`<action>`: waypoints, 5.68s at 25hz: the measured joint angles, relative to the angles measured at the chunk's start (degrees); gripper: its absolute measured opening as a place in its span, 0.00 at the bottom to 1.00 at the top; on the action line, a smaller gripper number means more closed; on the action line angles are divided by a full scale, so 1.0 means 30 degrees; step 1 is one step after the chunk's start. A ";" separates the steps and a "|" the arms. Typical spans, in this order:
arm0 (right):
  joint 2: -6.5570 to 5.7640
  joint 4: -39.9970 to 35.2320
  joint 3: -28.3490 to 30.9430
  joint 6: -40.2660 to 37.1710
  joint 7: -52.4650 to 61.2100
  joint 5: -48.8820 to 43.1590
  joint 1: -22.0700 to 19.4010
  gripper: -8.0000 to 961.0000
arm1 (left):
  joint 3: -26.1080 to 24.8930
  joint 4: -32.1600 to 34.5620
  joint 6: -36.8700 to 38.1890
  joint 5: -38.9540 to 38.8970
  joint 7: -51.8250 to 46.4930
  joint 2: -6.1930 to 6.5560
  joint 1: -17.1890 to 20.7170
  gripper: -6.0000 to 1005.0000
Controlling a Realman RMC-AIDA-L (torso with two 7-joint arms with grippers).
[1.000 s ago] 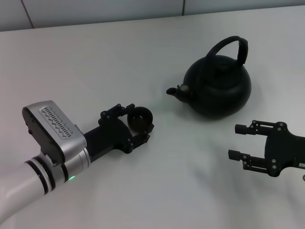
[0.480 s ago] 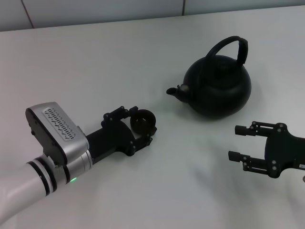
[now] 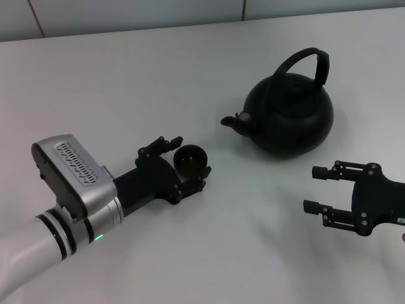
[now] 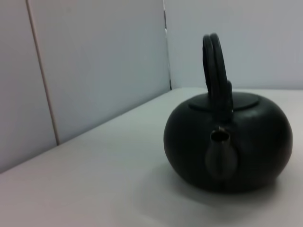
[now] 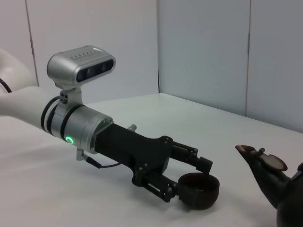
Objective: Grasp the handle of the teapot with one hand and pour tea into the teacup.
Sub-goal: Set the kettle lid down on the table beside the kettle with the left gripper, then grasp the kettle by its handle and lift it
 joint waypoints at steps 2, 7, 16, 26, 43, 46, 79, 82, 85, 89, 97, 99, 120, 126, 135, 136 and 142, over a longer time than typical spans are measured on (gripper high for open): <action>0.0000 -0.0001 0.0016 -0.0001 0.0000 0.0000 0.0001 0.66 | -0.0058 0.0042 0.0564 -0.0001 -0.0010 0.0049 0.0194 0.79; -0.0001 -0.0002 0.0057 0.0000 0.0001 -0.0001 -0.0003 0.66 | 0.0164 0.1830 0.4476 0.0010 -0.1199 0.0292 0.1872 0.80; -0.0002 0.0162 0.0147 0.0018 0.0004 0.0194 -0.0024 0.66 | 0.2800 1.0619 1.3878 0.0614 -0.9664 0.0434 0.6026 0.80; -0.0002 0.0269 0.0141 0.0018 0.0004 0.0231 -0.0153 0.66 | 0.2876 1.2363 1.6032 0.0891 -1.1254 0.1244 0.7464 0.80; 0.0000 0.0551 0.0140 -0.0001 0.0018 0.0720 -0.0437 0.66 | 0.2872 1.3643 1.2791 0.3937 -0.9852 0.0416 0.7568 0.80; -0.0002 0.1185 0.0139 -0.0011 -0.0514 0.2332 -0.0925 0.66 | 0.2802 1.3620 1.2836 0.3914 -0.9875 0.0403 0.7516 0.80; 0.0029 1.2660 0.2122 0.5265 -1.1705 1.4631 -0.1251 0.63 | 0.2722 1.2903 1.2714 0.3750 -0.9825 0.0258 0.7181 0.80; 0.0023 1.2201 0.2023 0.5958 -1.1174 1.4610 -0.0647 0.63 | 0.2721 1.2828 1.2708 0.3685 -0.9825 0.0256 0.7157 0.80; 0.0003 1.1831 0.1989 0.6677 -1.0902 1.4584 -0.0020 0.62 | 0.2722 1.2820 1.2706 0.3591 -0.9825 0.0255 0.7157 0.80; -0.0001 1.1302 0.1670 0.7501 -1.0213 1.4540 0.0777 0.61 | 0.2721 1.2705 1.2699 0.3524 -0.9825 0.0243 0.7139 0.80; -0.0016 1.0915 0.1440 0.9125 -0.9939 1.4529 0.1997 0.59 | 0.2721 1.2605 1.2680 0.3074 -0.9825 0.0227 0.7096 0.80; -0.0023 1.0865 0.1426 0.9427 -0.9897 1.4530 0.2219 0.58 | 0.2721 1.2604 1.2675 0.3003 -0.9825 0.0227 0.7066 0.80; -0.0031 1.0518 0.0445 1.0276 -0.8876 1.4540 0.2809 0.26 | 0.2721 1.2335 1.2672 0.2613 -0.9825 0.0228 0.6898 0.80; 0.0017 1.0595 0.0645 0.9936 -0.8874 1.4698 0.2706 0.12 | 0.2721 1.2109 1.2689 0.2604 -0.9652 0.0228 0.6848 0.80; 0.0009 1.0401 0.1733 0.8228 -0.7796 1.4764 0.2603 0.10 | 0.2722 1.2073 1.2692 0.2601 -0.9591 0.0228 0.6915 0.80; -0.0010 1.0222 0.1785 0.8151 -0.7605 1.4768 0.2683 0.10 | 0.2721 1.2014 1.2687 0.2602 -0.9589 0.0229 0.6941 0.80; -0.0016 0.9997 0.1626 0.8263 -0.7434 1.4656 0.2998 0.10 | 0.2721 1.1848 1.2676 0.2602 -0.9590 0.0252 0.6994 0.80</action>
